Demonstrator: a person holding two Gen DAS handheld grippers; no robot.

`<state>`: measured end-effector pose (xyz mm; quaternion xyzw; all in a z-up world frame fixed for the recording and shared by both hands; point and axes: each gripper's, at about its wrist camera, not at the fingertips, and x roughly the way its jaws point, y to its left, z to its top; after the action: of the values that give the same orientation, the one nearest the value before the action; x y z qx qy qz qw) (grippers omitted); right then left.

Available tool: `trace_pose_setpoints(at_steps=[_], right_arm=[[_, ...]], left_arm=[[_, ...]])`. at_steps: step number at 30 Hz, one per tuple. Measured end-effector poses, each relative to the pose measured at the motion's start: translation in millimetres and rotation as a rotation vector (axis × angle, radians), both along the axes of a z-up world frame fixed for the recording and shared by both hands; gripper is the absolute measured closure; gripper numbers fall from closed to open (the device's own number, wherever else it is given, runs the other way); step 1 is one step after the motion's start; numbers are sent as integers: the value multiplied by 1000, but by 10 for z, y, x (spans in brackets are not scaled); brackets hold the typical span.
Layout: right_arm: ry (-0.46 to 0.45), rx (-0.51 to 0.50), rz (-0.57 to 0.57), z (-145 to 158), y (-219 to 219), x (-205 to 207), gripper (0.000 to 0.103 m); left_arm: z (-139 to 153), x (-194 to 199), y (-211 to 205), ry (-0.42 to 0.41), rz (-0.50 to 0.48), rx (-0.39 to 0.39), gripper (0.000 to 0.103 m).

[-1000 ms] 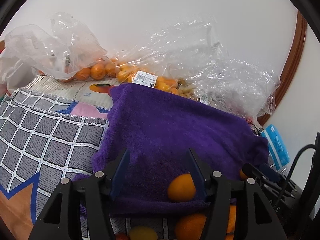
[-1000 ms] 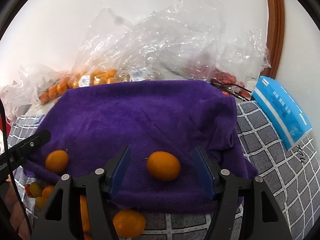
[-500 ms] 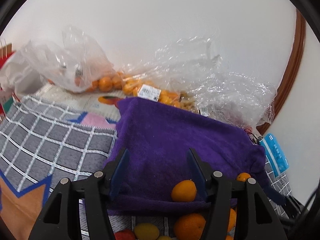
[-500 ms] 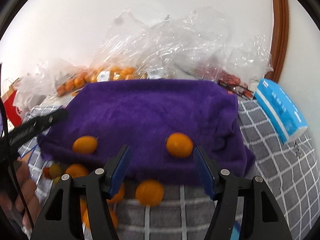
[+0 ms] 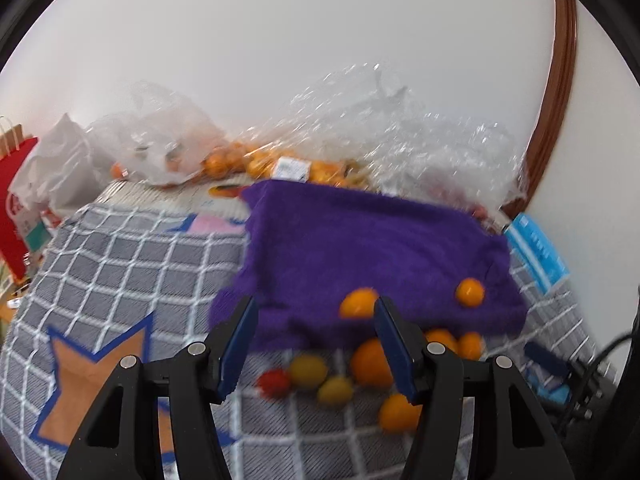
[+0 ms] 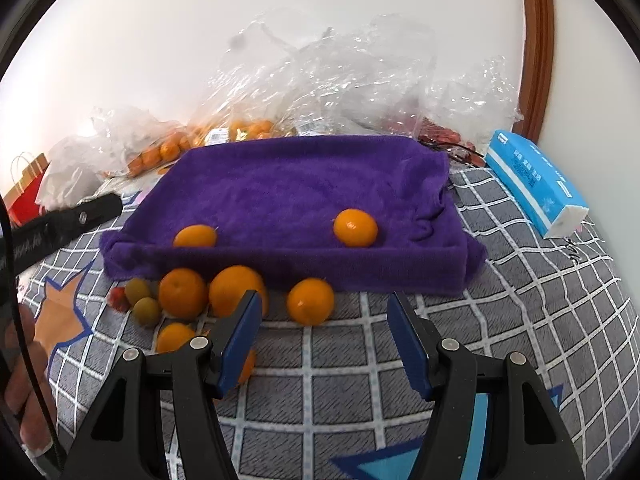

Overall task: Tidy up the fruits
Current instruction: 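Withdraw both open tools from the towel back toward the fruit row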

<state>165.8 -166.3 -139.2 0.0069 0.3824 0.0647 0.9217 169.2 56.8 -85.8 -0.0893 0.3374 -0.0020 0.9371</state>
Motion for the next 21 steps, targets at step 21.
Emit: trace_pose_setpoints(at_steps=[21], right_arm=[[51,84,41,-129,184,-264,39]], left_arm=[[-471,-399,524,158,59,-19,45]])
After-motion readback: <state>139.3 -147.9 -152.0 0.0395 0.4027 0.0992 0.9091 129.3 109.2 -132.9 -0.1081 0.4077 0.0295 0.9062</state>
